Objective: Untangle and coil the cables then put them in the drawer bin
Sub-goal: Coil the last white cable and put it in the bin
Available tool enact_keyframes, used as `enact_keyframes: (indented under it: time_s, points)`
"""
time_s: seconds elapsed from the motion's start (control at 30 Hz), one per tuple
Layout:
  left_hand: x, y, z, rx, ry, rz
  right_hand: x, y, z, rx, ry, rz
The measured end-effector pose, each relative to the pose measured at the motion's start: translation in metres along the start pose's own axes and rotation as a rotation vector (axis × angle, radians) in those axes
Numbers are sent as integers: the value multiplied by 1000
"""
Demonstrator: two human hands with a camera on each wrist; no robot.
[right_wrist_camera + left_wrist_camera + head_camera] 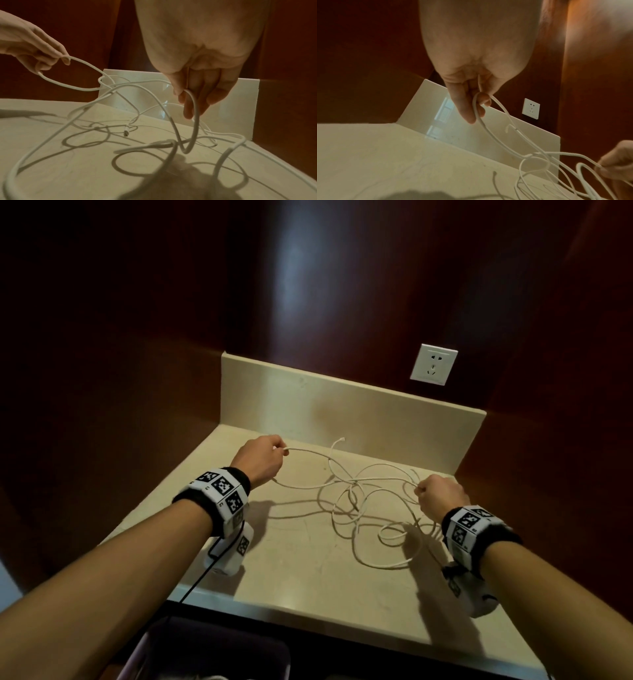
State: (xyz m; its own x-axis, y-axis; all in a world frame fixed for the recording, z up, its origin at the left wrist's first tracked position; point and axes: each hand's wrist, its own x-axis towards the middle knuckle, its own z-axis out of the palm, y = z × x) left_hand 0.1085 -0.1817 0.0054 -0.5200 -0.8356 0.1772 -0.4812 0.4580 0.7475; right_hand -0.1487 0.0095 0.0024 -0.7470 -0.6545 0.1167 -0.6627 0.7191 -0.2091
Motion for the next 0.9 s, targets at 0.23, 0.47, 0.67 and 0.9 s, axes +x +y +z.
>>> enact_keyframes:
  time_s: [0.23,0.47,0.67,0.9]
  points:
    - [-9,19,13,290,-75,55,-8,-37,1,506,-3,-170]
    - [-5,39,36,196,-172,374,-23,-58,0,602,-19,-405]
    - [-4,47,47,40,-214,377,-34,-57,0,607,-80,-460]
    - [0,40,30,13,-109,296,-38,-42,6,251,-256,-525]
